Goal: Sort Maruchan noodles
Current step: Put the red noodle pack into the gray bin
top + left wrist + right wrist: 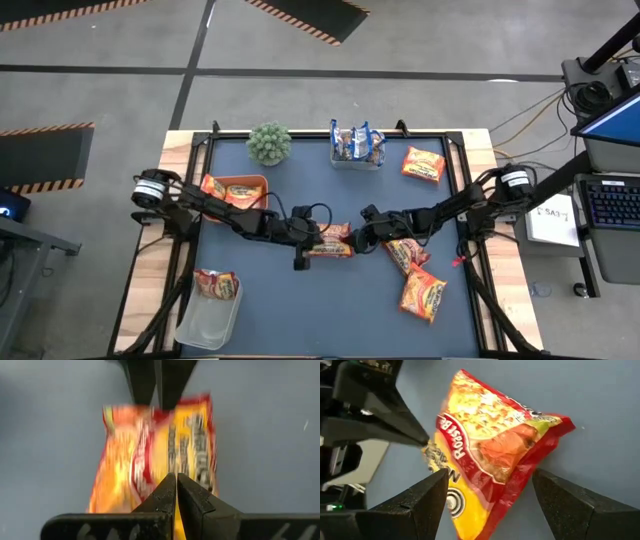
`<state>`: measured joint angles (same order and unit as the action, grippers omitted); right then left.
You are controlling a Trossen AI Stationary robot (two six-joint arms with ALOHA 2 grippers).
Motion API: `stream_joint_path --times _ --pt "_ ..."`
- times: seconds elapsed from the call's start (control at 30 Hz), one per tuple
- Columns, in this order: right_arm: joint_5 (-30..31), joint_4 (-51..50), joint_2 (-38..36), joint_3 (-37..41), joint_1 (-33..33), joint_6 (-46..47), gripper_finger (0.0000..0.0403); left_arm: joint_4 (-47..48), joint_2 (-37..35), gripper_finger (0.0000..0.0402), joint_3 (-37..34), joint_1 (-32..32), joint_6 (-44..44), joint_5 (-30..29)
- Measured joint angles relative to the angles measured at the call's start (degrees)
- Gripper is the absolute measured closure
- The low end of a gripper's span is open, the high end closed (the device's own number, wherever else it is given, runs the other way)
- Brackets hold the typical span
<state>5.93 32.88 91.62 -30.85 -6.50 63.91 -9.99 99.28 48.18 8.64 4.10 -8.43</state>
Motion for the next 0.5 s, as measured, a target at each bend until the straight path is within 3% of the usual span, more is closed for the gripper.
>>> stream_joint_path --times 0.5 --pt "0.0 6.9 2.8 -0.9 0.0 -2.6 0.0115 -3.1 1.2 0.0402 -4.1 -0.3 1.1 -0.4"
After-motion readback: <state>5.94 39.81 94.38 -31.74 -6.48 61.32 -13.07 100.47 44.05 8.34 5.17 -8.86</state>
